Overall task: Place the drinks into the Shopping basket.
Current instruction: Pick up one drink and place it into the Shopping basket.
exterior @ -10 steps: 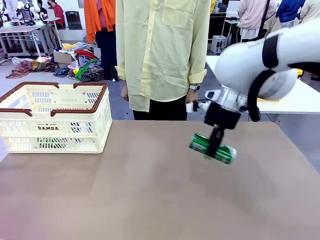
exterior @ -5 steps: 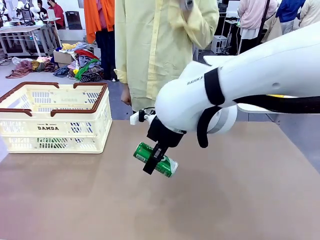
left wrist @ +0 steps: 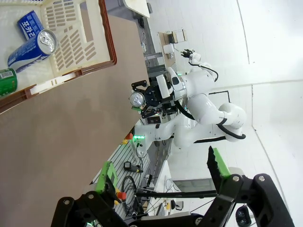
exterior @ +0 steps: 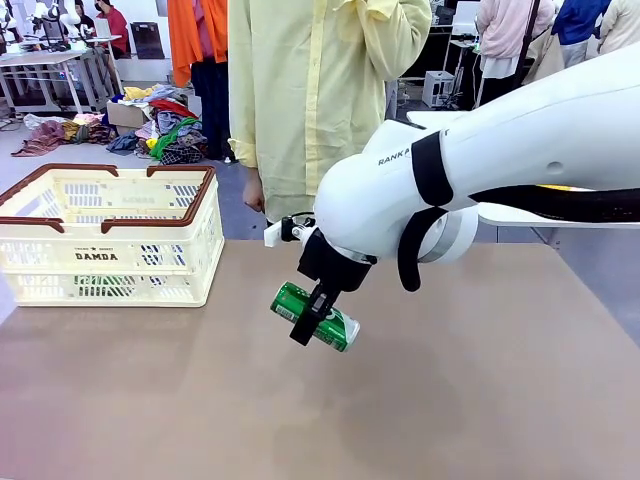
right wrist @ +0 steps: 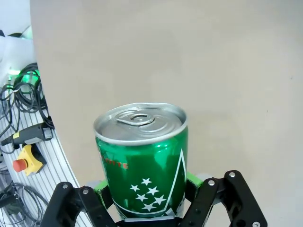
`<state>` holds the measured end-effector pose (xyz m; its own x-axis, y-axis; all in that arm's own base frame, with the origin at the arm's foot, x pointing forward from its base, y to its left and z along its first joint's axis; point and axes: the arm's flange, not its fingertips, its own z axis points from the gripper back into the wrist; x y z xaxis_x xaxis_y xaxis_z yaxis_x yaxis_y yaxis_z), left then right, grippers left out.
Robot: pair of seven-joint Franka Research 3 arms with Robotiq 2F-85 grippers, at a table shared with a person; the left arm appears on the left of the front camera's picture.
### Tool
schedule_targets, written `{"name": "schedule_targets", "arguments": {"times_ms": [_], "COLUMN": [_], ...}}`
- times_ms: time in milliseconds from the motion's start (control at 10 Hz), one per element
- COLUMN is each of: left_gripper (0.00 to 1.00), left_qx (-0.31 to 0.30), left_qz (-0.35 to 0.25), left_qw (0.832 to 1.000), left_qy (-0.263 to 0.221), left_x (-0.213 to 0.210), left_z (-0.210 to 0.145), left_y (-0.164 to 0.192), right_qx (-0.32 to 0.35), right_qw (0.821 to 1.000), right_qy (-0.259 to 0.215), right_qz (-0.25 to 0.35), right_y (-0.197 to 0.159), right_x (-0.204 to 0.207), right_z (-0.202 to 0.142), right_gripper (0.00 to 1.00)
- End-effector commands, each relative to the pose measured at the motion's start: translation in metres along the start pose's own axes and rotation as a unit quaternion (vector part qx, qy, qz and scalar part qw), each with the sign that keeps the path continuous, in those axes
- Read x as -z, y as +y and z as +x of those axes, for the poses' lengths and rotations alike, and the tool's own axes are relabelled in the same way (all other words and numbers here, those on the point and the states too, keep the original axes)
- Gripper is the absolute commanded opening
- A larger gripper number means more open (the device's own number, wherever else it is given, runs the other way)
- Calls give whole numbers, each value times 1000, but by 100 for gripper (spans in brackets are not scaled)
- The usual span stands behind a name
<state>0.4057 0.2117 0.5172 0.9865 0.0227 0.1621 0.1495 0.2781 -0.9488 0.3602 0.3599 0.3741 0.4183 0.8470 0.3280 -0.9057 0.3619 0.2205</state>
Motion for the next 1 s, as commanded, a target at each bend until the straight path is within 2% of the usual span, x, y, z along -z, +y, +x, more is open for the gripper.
{"name": "schedule_targets", "arguments": {"times_ms": [0,100,200,300,400,500,800,900], "left_gripper": [100,100,100,100,100,100,100,100], "left_qx": [2,2,2,2,2,2,2,2], "left_qz": [1,1,1,1,1,1,1,1], "left_qw": [1000,1000,1000,1000,1000,1000,1000,1000], "left_qy": [2,2,2,2,2,2,2,2], "left_x": [2,2,2,2,2,2,2,2], "left_z": [-4,-4,-4,-4,-4,-4,-4,-4], "left_y": [-1,-1,-1,-1,-1,-1,-1,-1], "right_qx": [0,109,196,282,323,369,406,420], "right_qw": [1000,994,978,956,942,925,910,903], "right_qy": [0,30,56,69,81,72,64,75], "right_qz": [0,-5,-37,-42,-29,-48,-49,-61], "right_y": [0,2,3,0,-5,-10,-16,-18], "right_x": [2,15,30,45,58,67,103,110], "right_z": [0,29,51,69,79,84,99,100], "right_gripper": [0,0,0,0,0,0,0,0]}}
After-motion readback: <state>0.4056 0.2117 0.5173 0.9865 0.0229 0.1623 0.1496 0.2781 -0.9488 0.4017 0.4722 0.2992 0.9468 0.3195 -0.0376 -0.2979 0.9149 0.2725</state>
